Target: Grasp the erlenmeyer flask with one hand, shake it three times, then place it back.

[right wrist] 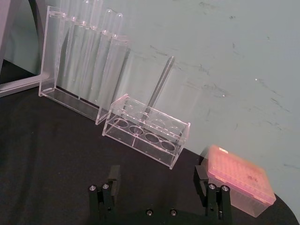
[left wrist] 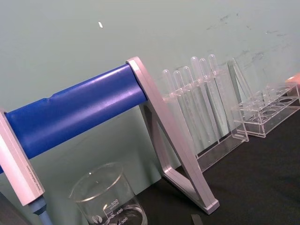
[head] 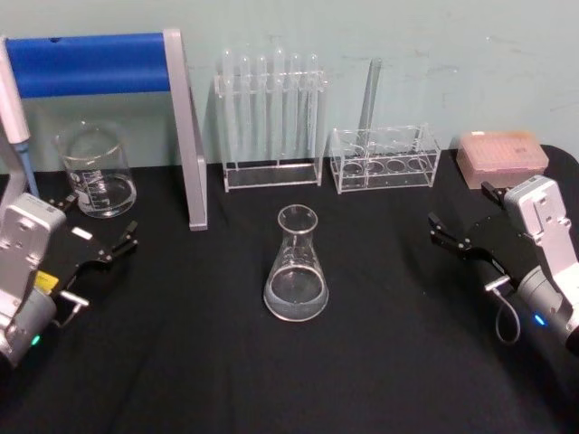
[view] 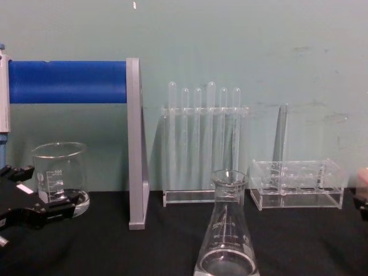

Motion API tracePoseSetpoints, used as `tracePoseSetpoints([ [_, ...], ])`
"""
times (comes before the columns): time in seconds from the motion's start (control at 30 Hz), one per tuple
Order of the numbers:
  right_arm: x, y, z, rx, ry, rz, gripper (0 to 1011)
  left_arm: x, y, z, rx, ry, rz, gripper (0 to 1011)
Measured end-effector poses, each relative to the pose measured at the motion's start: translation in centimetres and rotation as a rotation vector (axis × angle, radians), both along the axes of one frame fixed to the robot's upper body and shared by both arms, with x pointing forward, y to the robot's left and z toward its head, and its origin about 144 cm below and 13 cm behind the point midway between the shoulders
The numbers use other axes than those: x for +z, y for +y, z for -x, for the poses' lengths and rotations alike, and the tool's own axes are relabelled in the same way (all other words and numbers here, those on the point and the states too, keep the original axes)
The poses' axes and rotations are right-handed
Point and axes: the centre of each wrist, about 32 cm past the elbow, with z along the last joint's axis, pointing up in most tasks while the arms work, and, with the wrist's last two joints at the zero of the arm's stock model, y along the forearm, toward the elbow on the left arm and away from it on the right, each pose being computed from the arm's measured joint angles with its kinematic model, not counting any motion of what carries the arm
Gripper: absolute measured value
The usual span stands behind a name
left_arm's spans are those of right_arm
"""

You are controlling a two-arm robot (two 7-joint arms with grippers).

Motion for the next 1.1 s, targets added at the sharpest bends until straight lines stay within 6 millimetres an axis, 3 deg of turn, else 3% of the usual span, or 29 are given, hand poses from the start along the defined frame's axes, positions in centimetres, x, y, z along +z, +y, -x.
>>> tracePoseSetpoints([
  [1.1,0.03,-0.17,0.15,0.014,0.007,-0.012,1003,0.00,0.00,0.00,0.000,0.000,0.000,1001],
])
